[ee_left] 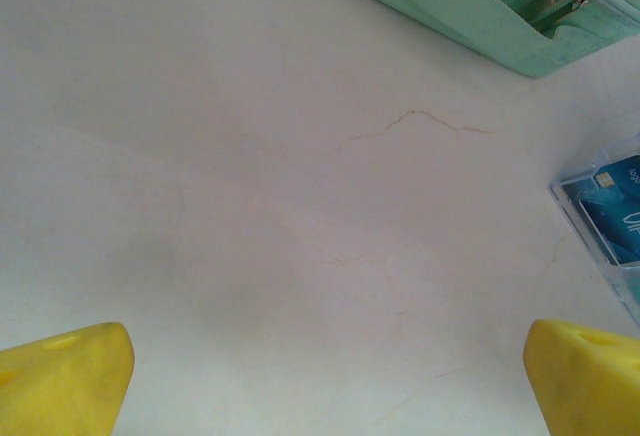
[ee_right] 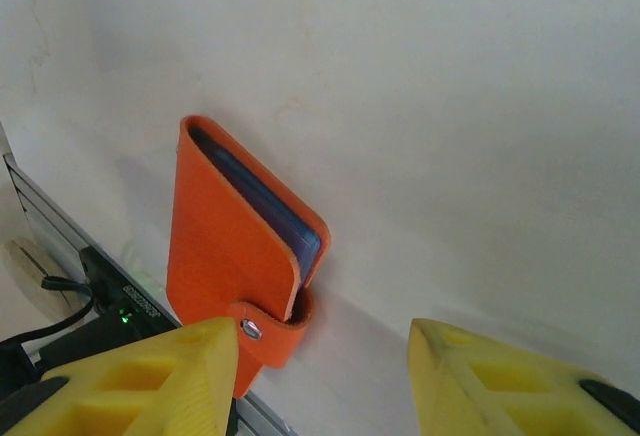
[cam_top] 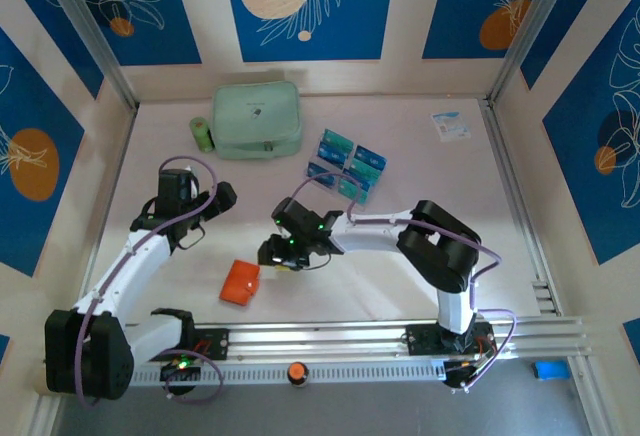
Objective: Put the credit cards into the card holder
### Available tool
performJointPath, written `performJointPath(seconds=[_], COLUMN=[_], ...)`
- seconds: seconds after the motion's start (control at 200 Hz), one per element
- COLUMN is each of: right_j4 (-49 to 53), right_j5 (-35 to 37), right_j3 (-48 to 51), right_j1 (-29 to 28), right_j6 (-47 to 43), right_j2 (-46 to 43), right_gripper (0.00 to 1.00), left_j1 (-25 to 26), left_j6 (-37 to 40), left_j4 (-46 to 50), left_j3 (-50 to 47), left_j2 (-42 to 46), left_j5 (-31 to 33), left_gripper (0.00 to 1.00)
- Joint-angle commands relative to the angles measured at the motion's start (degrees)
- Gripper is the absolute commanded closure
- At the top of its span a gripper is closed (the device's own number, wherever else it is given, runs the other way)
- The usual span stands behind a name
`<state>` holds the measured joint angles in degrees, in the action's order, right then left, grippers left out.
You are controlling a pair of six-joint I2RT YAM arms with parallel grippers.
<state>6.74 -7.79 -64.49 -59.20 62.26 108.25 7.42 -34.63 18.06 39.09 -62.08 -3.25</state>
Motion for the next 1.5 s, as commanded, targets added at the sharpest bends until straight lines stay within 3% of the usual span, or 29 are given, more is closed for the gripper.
performJointPath(seconds=[0.0, 0.92, 1.21, 1.435, 1.49], right_j4=[-0.32, -2.15, -3.67, -6.32, -6.57], right_j5=[-2.23, -4.51, -5.46, -6.97, -7.51], right_j3=[-2.06, -6.35, -6.88, -5.81, -5.24], right_j1=[-1.04, -2.89, -2.52, -1.01, -0.32], right_j6=[1.2, 1.46, 1.68, 0.71, -0.15], right_j2=[1.68, 6.97, 8.36, 7.98, 7.41], right_gripper=[0.51, 0.56, 0.69, 0.99, 1.0], left_j1=[0.38, 0.4, 0.4, 0.38, 0.38], left_j6=[0.36, -0.05, -0.08, 0.34, 0.38], left_j4=[-0.12, 0.06, -0.05, -0.01, -0.33], left_j3=[-0.68, -2.51, -2.97, -3.4, -3.52], left_j2=[-0.32, 1.62, 1.53, 1.18, 1.09], left_j5=[-1.23, -1.59, -1.58, -1.76, -2.13], left_gripper=[0.0, 0.0, 0.0, 0.0, 0.0])
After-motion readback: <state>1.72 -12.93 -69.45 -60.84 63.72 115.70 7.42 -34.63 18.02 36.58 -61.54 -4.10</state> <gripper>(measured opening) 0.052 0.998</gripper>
